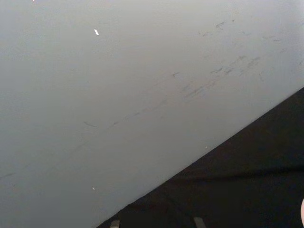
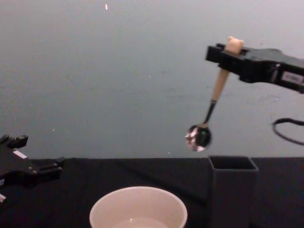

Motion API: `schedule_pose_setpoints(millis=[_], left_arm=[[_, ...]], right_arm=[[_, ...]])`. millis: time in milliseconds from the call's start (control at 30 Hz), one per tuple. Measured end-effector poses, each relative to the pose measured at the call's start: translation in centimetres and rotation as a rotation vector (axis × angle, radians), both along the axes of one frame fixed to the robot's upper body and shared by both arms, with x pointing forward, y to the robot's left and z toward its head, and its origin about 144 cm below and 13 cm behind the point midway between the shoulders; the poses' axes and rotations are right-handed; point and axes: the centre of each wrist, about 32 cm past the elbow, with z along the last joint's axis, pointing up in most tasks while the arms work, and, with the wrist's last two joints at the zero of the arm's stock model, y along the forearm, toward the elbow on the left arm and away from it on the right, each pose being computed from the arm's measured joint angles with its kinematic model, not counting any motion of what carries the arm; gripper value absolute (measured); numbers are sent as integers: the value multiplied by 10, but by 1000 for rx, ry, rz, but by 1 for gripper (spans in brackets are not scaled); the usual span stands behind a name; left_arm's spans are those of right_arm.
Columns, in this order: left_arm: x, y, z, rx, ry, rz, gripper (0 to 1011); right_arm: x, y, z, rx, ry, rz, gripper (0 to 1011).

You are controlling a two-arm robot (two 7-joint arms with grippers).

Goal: Pick up the stirring spoon with one hand, stir inside the cup, then place it back in its original position.

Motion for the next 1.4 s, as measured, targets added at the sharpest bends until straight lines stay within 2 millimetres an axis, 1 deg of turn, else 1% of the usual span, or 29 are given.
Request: schedule_pose_setpoints(millis=[167, 300, 400, 500, 733, 933, 1133, 1400], left_arm=[[0, 0, 0, 0, 0, 0, 1002], [0, 0, 0, 0, 0, 0, 1001], [0, 0, 0, 0, 0, 0, 1001], [0, 0, 0, 0, 0, 0, 1001], [0, 0, 0, 0, 0, 0, 1001], [0, 0, 0, 0, 0, 0, 1001], [0, 0, 0, 0, 0, 0, 1001], [0, 0, 0, 0, 0, 0, 1001]], right_arm=[[7, 22, -7, -6, -13, 91, 211], [10, 33, -14, -24, -17, 135, 211], [13, 42, -21, -50, -19, 161, 211], [17, 51, -34, -86, -14, 178, 211], [22, 62, -56, -125, 4, 188, 211], [25, 70, -69, -147, 4, 198, 211], [26, 76, -78, -162, 10, 201, 211], [27, 83, -84, -170, 20, 201, 211]])
